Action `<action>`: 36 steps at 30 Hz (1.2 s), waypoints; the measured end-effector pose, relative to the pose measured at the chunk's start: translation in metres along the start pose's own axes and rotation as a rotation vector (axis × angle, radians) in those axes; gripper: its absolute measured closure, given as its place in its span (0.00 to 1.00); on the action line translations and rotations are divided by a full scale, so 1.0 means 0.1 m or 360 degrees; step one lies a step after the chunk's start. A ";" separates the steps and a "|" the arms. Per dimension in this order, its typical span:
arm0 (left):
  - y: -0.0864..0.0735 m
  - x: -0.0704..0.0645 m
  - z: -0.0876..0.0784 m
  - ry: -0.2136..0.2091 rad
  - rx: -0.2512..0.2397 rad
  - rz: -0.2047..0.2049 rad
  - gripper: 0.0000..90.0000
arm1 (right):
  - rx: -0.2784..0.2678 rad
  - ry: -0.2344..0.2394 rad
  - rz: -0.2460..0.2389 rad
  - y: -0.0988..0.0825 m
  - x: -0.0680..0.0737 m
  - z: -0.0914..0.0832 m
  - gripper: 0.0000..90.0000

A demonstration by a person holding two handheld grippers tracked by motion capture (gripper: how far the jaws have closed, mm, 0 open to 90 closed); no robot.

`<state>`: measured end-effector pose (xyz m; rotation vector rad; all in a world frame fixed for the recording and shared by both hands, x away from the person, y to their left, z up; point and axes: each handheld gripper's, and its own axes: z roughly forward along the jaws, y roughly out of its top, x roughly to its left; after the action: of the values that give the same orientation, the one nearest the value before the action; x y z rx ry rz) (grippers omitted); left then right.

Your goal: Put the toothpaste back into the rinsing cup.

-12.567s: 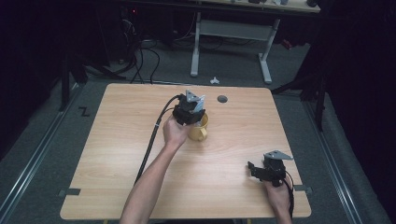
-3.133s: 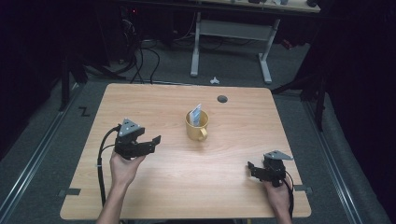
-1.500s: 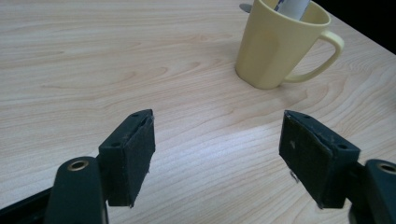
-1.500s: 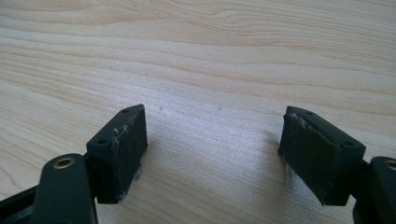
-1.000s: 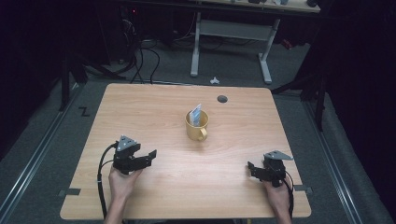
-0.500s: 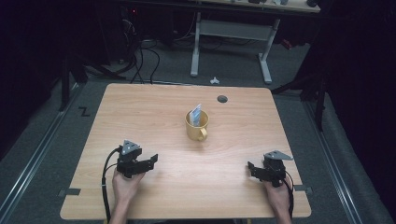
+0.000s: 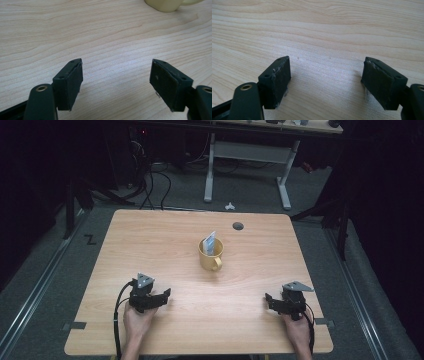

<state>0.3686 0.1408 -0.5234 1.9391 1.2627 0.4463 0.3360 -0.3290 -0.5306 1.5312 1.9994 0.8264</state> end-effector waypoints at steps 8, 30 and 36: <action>-0.02 -0.04 0.05 0.0058 0.0011 0.0054 0.30 | -0.0001 0.0001 -0.0002 0.00 0.00 0.00 0.26; -0.07 -0.11 0.13 0.0118 0.0040 0.0106 0.30 | -0.0001 0.0001 -0.0003 0.00 0.00 0.00 0.26; -0.07 -0.11 0.13 0.0124 0.0040 0.0100 0.30 | 0.0000 0.0002 -0.0003 0.00 0.00 0.00 0.26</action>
<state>0.3680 0.1273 -0.5358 2.0039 1.2646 0.5447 0.3358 -0.3290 -0.5306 1.5288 2.0014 0.8264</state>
